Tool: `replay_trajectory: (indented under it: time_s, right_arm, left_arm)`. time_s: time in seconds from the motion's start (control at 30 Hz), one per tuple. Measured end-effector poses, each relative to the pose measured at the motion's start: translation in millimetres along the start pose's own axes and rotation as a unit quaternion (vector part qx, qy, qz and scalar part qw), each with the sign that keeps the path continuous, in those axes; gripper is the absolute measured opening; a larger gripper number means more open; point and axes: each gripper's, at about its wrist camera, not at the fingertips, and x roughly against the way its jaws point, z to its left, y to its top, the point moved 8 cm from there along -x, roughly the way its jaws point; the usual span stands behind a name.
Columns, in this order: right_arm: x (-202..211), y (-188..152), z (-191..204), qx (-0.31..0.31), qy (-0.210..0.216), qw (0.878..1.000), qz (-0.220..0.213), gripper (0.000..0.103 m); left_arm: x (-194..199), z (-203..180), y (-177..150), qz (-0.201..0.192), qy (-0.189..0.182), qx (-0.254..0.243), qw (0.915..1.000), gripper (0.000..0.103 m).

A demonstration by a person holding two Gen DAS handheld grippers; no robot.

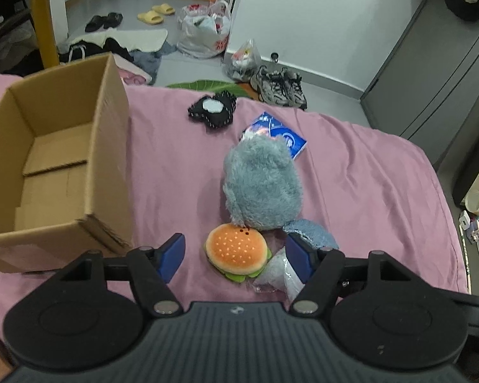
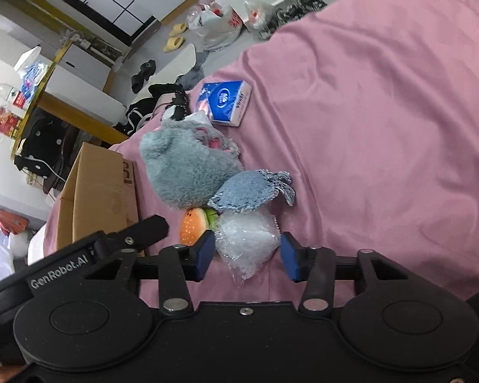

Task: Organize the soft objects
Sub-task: 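Grasp the burger plush with the left gripper while the right gripper grasps the clear plastic bag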

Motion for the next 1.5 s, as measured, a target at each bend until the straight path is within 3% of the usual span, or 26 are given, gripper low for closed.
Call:
replay_trajectory:
  time_s: [0.1, 0.27, 0.53, 0.8, 0.9, 1.07, 1.23, 1.5]
  right_arm:
    - [-10, 1, -6, -0.026, 0.019, 0.999, 0.013, 0.020]
    - [-5, 9, -11, -0.033, 0.022, 0.999, -0.018, 0.011]
    - [-4, 15, -18, -0.042, 0.021, 0.998, -0.036, 0.009]
    - [-3, 14, -17, -0.039, 0.014, 0.998, -0.041, 0.009]
    - [-1, 12, -15, -0.032, 0.010, 0.999, -0.043, 0.009]
    - [3, 9, -10, -0.023, 0.001, 0.998, -0.050, 0.009]
    - [13, 8, -9, -0.033, 0.003, 0.998, -0.059, 0.009]
    - [39, 4, 10, -0.004, -0.001, 0.996, -0.091, 0.009]
  left_arm:
    - [-12, -3, -2, 0.010, -0.001, -0.008, 0.9999, 0.068]
    - [-28, -3, -6, 0.027, -0.002, 0.000, 0.9996, 0.068]
    - [-49, -4, -11, 0.040, -0.003, 0.010, 0.9991, 0.068]
    - [-54, -6, -15, 0.030, -0.002, 0.006, 0.9995, 0.068]
    - [-55, -3, -16, 0.028, 0.000, 0.012, 0.9995, 0.057]
    - [-63, 10, -25, 0.038, 0.017, 0.021, 0.9989, 0.052]
    - [-53, 8, -26, 0.030, 0.013, 0.025, 0.9992, 0.047]
    - [-7, 4, -22, -0.006, 0.009, 0.010, 0.9999, 0.046]
